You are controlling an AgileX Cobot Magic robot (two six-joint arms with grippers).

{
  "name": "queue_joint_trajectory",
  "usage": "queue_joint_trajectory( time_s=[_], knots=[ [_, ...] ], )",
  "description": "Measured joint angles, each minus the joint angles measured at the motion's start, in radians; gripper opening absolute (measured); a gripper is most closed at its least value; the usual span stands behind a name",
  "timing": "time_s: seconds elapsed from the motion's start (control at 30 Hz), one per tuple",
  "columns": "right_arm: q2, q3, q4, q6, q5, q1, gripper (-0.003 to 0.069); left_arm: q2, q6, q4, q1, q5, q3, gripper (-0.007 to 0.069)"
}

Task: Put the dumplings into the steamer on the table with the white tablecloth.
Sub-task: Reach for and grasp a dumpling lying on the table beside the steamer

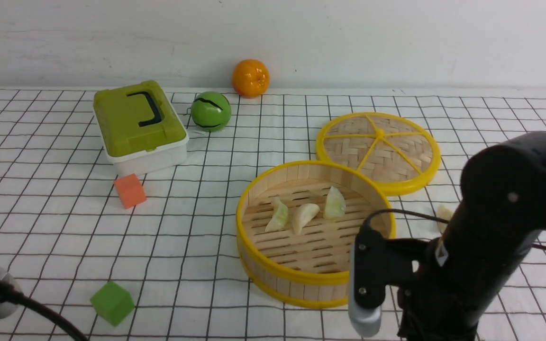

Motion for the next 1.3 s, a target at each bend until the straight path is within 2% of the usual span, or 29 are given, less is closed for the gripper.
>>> queue_joint_trajectory(
  time_s=[0.1, 0.2, 0.33, 0.47, 0.53, 0.8, 0.93, 1.17, 1.3],
  knots=[
    [0.059, 0.0, -0.02, -0.018, -0.061, 0.0, 0.047, -0.003, 0.0, 0.0, 0.0, -0.005, 0.021, -0.0013],
    [0.115, 0.0, -0.04, -0.02, -0.1, 0.0, 0.0465, -0.003, 0.015, 0.002, 0.0, -0.018, 0.039, -0.0013],
    [0.175, 0.0, -0.033, -0.021, -0.11, 0.0, 0.043, -0.003, 0.031, 0.002, 0.0, -0.042, 0.059, -0.0013],
    [0.221, 0.0, -0.038, -0.012, -0.11, 0.0, 0.0322, -0.003, 0.049, 0.002, 0.0, -0.058, 0.077, -0.0013],
    [0.222, -0.004, -0.05, 0.016, -0.111, 0.001, 0.0269, -0.003, 0.052, 0.002, 0.0, -0.066, 0.077, -0.0013],
    [0.195, -0.096, -0.1, 0.195, -0.014, 0.001, 0.0269, -0.003, 0.054, 0.002, 0.0, -0.084, 0.077, -0.0013],
    [0.158, -0.276, -0.082, 0.299, 0.019, 0.001, 0.0269, -0.003, 0.054, 0.002, 0.0, -0.087, 0.077, -0.0013],
    [0.282, -0.475, -0.083, 0.492, -0.085, 0.001, 0.0269, -0.003, 0.054, 0.002, 0.0, -0.089, 0.077, -0.0013],
    [0.384, -0.514, -0.097, 0.517, -0.145, 0.001, 0.0269, -0.003, 0.054, 0.002, 0.0, -0.089, 0.077, -0.0013]
  ],
)
